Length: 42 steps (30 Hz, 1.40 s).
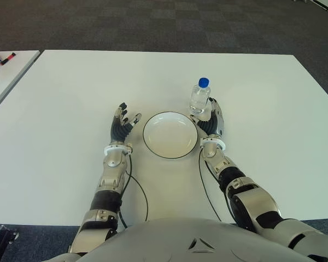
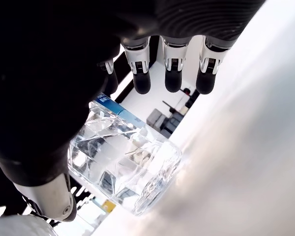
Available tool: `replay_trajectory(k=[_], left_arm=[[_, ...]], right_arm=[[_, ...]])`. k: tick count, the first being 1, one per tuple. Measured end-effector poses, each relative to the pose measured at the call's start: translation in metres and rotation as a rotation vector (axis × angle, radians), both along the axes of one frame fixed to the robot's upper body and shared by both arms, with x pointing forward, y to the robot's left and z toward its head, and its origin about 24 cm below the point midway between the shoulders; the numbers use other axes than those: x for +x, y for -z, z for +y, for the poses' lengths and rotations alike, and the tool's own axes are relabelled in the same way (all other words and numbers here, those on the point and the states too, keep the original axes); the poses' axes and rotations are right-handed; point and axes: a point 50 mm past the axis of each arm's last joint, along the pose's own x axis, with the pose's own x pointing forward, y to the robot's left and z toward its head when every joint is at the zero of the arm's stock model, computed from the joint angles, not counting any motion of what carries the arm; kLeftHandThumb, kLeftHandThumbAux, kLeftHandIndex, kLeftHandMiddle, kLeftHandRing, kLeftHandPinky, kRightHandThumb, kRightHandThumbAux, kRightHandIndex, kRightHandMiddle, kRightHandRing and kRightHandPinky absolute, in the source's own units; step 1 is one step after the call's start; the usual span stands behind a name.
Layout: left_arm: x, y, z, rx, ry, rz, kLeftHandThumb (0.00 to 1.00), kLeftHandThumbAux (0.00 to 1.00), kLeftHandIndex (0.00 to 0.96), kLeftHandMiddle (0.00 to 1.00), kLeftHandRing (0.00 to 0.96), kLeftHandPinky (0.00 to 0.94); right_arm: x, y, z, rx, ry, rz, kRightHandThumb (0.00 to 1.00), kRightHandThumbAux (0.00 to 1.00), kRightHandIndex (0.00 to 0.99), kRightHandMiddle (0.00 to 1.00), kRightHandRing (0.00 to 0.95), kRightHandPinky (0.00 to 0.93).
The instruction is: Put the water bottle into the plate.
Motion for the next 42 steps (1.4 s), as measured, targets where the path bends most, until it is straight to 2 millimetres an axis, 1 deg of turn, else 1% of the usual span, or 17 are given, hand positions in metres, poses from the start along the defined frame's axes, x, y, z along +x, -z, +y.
replay_trajectory(k=[6, 14, 21, 26, 31, 37, 42], left_arm=[[-0.001, -0.001, -0.006, -0.016, 0.006, -0.027, 0.239, 0.758, 0.064, 0.073, 0.053, 0.066], [-0.005, 0.002, -0.010, -0.020, 0.011, -0.016, 0.222, 0.768, 0.050, 0.047, 0.028, 0.038], [-0.009, 0.005, -0.012, -0.014, 0.011, 0.007, 0.208, 0.751, 0.037, 0.022, 0.004, 0.012], [-0.009, 0.004, -0.013, -0.011, 0.014, 0.017, 0.190, 0.749, 0.026, 0.015, 0.000, 0.013], [-0.011, 0.015, -0.014, 0.012, 0.020, 0.056, 0.169, 0.753, 0.017, 0.012, 0.000, 0.014], [-0.007, 0.018, -0.016, 0.051, 0.025, 0.069, 0.143, 0.727, 0.002, 0.001, 0.000, 0.001], [-0.004, 0.021, -0.018, 0.091, 0.032, 0.075, 0.160, 0.700, 0.000, 0.000, 0.000, 0.000]], right_arm=[[0.002, 0.000, 0.000, 0.020, 0.002, 0.018, 0.000, 0.743, 0.000, 0.019, 0.038, 0.092], [0.004, 0.000, 0.000, 0.041, 0.007, 0.031, 0.000, 0.746, 0.000, 0.014, 0.033, 0.088], [0.004, 0.001, 0.000, 0.038, 0.013, 0.033, 0.000, 0.749, 0.000, 0.019, 0.038, 0.089], [0.005, 0.001, 0.001, 0.037, 0.016, 0.035, 0.000, 0.745, 0.000, 0.026, 0.046, 0.095], [0.005, 0.001, 0.003, 0.036, 0.024, 0.033, 0.000, 0.741, 0.000, 0.031, 0.051, 0.096], [0.005, 0.002, 0.005, 0.039, 0.023, 0.043, 0.000, 0.751, 0.000, 0.023, 0.046, 0.095], [0.006, 0.002, 0.006, 0.040, 0.017, 0.055, 0.000, 0.766, 0.000, 0.016, 0.039, 0.087]])
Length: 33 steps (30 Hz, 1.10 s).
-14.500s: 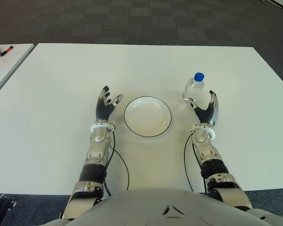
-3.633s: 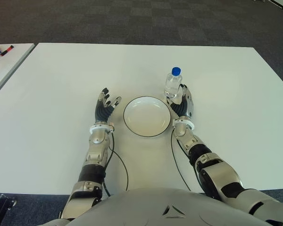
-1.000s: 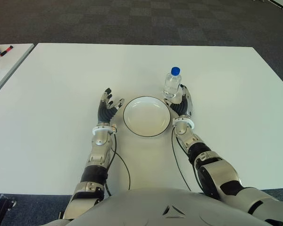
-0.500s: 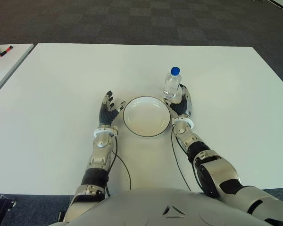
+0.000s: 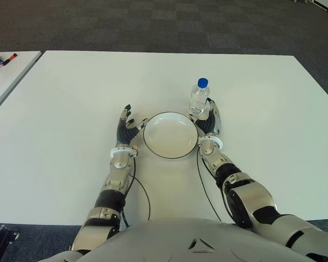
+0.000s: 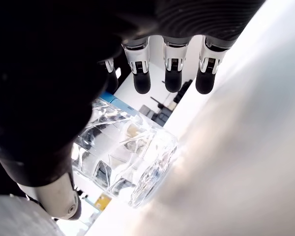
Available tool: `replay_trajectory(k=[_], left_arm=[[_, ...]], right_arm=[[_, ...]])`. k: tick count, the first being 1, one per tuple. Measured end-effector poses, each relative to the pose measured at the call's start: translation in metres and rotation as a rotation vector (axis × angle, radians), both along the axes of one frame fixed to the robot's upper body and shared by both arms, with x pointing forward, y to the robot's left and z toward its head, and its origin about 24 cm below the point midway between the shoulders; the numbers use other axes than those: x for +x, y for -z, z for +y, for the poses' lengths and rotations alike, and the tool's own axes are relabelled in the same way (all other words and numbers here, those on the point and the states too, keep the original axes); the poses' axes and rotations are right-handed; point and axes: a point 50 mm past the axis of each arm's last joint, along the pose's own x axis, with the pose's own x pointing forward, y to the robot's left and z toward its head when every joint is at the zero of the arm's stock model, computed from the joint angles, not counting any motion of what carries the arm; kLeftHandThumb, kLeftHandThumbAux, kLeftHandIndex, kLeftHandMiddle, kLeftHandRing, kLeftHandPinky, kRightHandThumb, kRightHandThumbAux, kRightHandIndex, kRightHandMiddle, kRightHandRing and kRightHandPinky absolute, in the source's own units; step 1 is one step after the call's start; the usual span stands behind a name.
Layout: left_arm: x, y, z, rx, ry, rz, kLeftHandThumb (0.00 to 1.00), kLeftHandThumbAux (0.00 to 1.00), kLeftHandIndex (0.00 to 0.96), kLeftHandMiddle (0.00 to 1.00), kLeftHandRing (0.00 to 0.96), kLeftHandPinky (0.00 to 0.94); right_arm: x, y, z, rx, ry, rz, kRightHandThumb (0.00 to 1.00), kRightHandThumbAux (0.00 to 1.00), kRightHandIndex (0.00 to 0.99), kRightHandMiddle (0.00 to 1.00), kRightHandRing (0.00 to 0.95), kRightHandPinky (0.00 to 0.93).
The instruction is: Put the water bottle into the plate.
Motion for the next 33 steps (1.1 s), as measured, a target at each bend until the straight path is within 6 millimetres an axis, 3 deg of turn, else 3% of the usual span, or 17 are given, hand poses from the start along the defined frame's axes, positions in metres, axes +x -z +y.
replay_trajectory(k=[33], left_arm=[[0.012, 0.008, 0.003, 0.111, 0.005, 0.008, 0.201, 0.633, 0.000, 0.000, 0.000, 0.000]], right_arm=[[0.014, -0.012, 0.007, -0.004, -0.052, -0.005, 0.000, 0.738, 0.000, 0.003, 0.025, 0.083]])
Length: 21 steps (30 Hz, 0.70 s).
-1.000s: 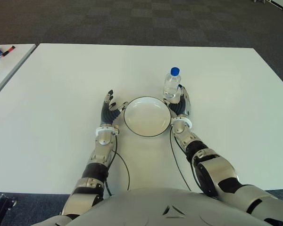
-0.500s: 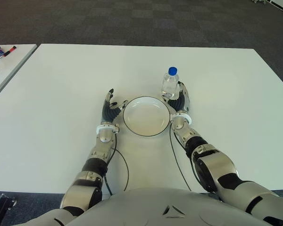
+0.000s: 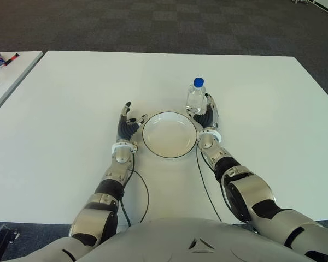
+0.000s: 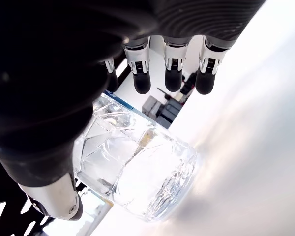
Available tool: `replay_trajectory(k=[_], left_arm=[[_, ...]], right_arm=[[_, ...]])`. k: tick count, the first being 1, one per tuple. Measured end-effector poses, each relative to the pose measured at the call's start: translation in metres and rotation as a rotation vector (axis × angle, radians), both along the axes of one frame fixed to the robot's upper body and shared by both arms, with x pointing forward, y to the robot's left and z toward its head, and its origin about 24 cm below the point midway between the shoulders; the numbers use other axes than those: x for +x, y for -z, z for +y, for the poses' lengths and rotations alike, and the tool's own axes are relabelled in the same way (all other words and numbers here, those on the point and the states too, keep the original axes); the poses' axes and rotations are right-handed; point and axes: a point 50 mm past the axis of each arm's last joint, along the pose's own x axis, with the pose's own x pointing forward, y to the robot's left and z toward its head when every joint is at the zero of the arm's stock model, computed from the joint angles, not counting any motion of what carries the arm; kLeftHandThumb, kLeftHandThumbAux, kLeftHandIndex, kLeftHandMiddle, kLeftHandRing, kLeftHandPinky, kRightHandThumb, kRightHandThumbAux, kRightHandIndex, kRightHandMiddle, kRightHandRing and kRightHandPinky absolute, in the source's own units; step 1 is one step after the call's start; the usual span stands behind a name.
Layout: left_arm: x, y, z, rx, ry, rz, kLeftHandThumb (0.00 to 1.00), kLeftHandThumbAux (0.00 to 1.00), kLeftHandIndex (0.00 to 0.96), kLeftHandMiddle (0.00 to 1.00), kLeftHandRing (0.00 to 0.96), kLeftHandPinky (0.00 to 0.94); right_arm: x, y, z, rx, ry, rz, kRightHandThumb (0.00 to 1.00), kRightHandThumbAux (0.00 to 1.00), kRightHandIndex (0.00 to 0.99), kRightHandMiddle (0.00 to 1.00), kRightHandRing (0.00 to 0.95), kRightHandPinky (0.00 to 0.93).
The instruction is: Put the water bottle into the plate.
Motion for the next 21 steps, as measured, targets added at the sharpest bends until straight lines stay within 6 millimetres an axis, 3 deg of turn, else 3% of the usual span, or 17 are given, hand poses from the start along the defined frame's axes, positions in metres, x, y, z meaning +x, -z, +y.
replay_trajectory(k=[21], left_arm=[[0.0029, 0.0012, 0.0019, 0.010, 0.004, -0.003, 0.206, 0.634, 0.000, 0.000, 0.000, 0.000]], right_arm=[[0.0028, -0.0020, 0.0054, 0.017, -0.027, 0.015, 0.000, 0.742, 0.000, 0.000, 0.002, 0.060]])
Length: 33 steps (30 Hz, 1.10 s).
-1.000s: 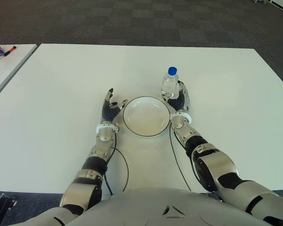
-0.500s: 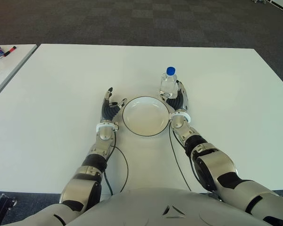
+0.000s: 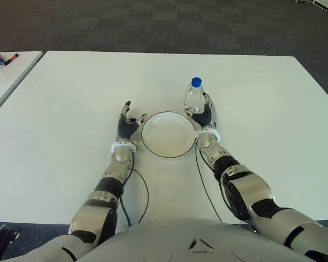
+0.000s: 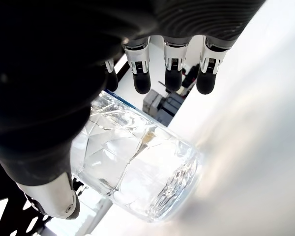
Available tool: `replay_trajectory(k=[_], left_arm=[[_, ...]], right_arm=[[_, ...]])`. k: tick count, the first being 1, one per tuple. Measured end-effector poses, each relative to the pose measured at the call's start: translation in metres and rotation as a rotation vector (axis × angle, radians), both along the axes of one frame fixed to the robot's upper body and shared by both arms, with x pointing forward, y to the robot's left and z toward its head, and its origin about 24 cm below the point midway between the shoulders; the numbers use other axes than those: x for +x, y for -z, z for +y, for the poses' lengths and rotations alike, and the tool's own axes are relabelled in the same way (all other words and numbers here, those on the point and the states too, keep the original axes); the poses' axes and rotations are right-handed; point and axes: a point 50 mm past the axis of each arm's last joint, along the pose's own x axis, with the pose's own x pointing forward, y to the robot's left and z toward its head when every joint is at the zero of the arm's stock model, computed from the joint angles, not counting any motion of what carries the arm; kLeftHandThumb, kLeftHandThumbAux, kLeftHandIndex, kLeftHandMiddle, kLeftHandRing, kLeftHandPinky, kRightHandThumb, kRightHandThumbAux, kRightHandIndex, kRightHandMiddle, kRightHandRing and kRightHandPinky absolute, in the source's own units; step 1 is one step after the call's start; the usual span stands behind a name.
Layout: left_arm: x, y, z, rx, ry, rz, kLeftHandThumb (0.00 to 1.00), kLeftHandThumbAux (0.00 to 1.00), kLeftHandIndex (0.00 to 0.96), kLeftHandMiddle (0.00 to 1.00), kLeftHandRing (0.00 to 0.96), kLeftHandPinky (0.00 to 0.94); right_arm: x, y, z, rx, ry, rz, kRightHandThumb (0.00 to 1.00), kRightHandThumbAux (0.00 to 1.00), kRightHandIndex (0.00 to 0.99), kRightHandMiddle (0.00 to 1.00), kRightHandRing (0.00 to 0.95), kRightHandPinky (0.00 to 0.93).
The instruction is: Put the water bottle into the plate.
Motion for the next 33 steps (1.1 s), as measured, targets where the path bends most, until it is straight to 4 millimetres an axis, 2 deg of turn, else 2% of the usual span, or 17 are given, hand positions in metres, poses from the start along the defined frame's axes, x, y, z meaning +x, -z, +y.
replay_trajectory(k=[12, 25, 33], left_arm=[[0.001, 0.000, 0.001, 0.003, 0.003, -0.002, 0.217, 0.648, 0.000, 0.000, 0.000, 0.000], [0.001, 0.000, 0.000, 0.003, 0.006, -0.003, 0.226, 0.627, 0.000, 0.000, 0.000, 0.000], [0.001, 0.000, 0.000, 0.003, 0.006, -0.003, 0.220, 0.631, 0.000, 0.000, 0.000, 0.000]], right_arm=[[0.007, -0.006, 0.002, -0.007, -0.005, 0.010, 0.000, 0.731, 0.000, 0.000, 0.001, 0.059], [0.034, -0.040, 0.000, 0.013, 0.005, -0.069, 0.000, 0.798, 0.000, 0.000, 0.021, 0.092], [0.035, -0.040, 0.000, 0.007, 0.008, -0.058, 0.000, 0.820, 0.000, 0.000, 0.019, 0.089]])
